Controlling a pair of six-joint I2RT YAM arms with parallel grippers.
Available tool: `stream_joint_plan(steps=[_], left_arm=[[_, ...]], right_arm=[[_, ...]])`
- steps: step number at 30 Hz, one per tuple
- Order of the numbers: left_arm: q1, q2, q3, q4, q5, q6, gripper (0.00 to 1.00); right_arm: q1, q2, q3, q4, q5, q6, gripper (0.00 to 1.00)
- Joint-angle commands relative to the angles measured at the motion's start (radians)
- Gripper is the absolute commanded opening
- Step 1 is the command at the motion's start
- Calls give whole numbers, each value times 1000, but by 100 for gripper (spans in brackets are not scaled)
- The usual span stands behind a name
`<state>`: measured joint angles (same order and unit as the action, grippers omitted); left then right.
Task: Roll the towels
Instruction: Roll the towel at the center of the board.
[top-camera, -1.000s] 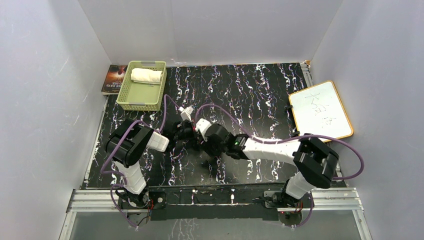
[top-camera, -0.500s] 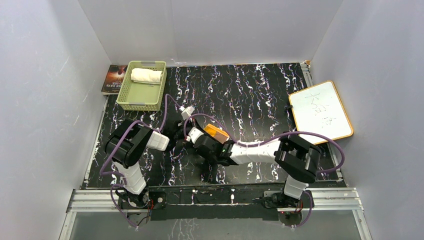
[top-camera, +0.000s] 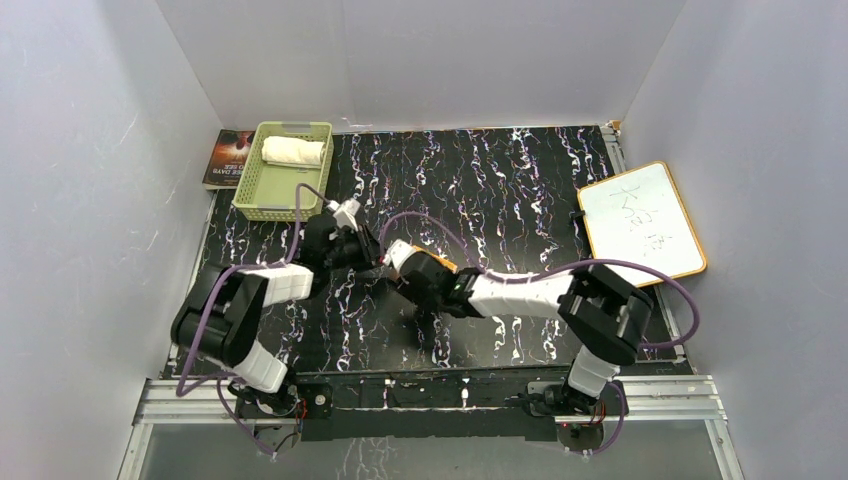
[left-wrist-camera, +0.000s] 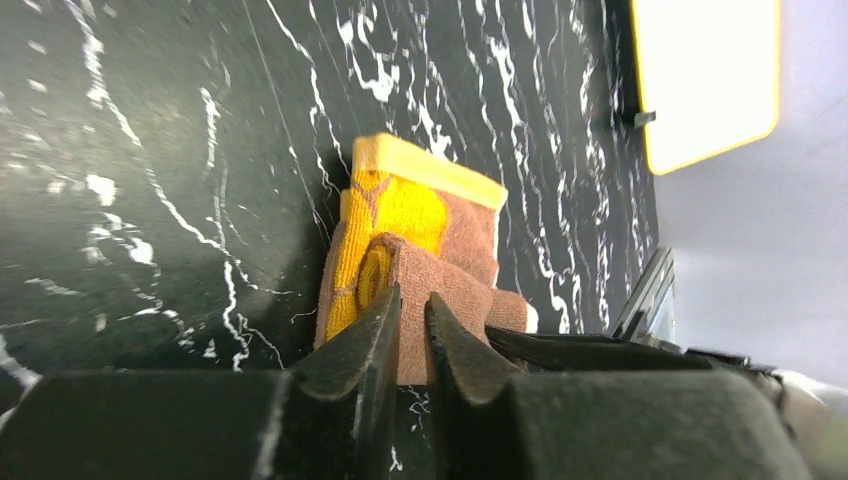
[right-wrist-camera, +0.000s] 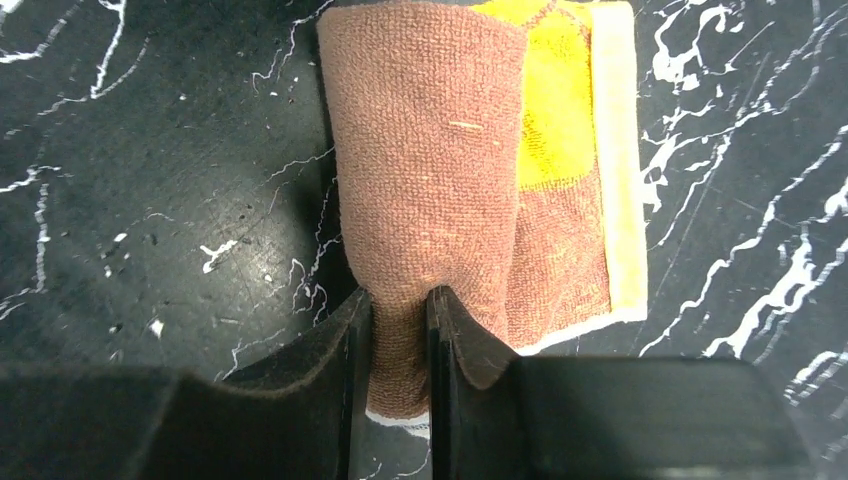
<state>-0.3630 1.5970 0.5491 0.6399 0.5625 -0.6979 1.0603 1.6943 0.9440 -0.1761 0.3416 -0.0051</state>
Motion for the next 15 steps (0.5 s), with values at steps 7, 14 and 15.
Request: stream_joint_plan(steps=[7, 14, 15], left_arm=[[33, -179, 21, -144, 91, 69, 26], [12, -191, -14, -77, 135, -7, 28], [6, -192, -16, -65, 136, -18, 28]], right_arm=[[-260, -81, -23, 79, -776, 173, 14], [-371, 37, 18, 79, -1048, 274, 14], [-390, 78, 27, 86, -1098, 294, 14]])
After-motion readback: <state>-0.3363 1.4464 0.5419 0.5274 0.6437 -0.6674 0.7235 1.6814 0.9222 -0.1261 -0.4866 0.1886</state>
